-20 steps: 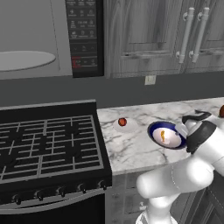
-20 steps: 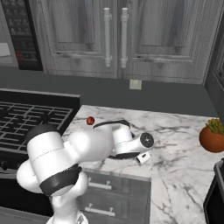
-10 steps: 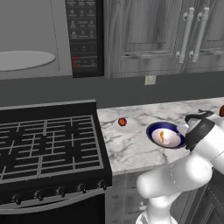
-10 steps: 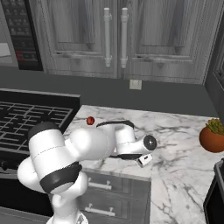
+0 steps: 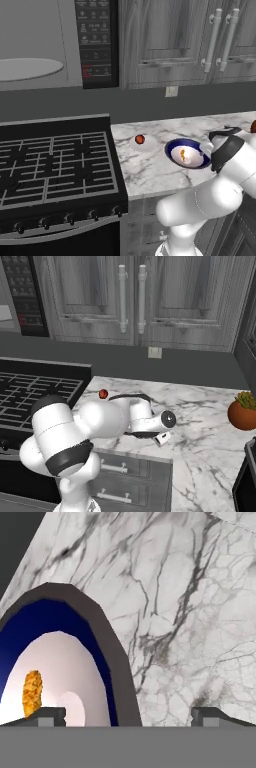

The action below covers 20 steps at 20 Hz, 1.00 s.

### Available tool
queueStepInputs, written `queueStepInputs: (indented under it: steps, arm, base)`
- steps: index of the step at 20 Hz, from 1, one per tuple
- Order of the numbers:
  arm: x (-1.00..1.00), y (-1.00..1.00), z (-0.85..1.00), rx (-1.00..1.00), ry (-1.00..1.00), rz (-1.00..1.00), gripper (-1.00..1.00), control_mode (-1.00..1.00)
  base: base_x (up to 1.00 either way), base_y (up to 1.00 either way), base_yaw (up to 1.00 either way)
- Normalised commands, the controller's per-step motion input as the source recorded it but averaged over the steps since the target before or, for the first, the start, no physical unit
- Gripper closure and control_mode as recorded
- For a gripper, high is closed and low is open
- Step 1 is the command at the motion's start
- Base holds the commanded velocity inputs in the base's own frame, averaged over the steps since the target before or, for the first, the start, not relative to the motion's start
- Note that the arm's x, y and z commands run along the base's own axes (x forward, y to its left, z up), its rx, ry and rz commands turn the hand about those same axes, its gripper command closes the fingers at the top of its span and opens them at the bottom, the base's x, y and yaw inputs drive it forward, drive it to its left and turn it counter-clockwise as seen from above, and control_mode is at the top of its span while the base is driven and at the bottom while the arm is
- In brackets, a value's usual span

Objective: Remove the apple from the bowl and place it on the small plate. Then place the bowl with only the shrimp in the microwave, close the door, and press the start button to microwave the shrimp.

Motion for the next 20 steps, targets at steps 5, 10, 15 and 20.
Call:
queueStepInputs:
  steps: [5, 10, 15, 20]
  arm:
    - [0.06, 0.38, -0.04, 0.00, 0.00, 0.00, 1.00, -1.00]
    - [0.00, 0.39, 0.00, 0.00, 0.00, 0.00, 1.00, -1.00]
    - [0.00, 0.37, 0.00, 0.00, 0.00, 0.00, 1.00, -1.00]
    - [-0.39, 0.05, 0.18, 0.00, -0.14, -0.05, 1.00, -1.00]
  base:
    - [0.00, 0.00, 0.00]
    - [0.00, 0.00, 0.00]
    - [0.00, 0.00, 0.00]
    - [0.00, 0.00, 0.00]
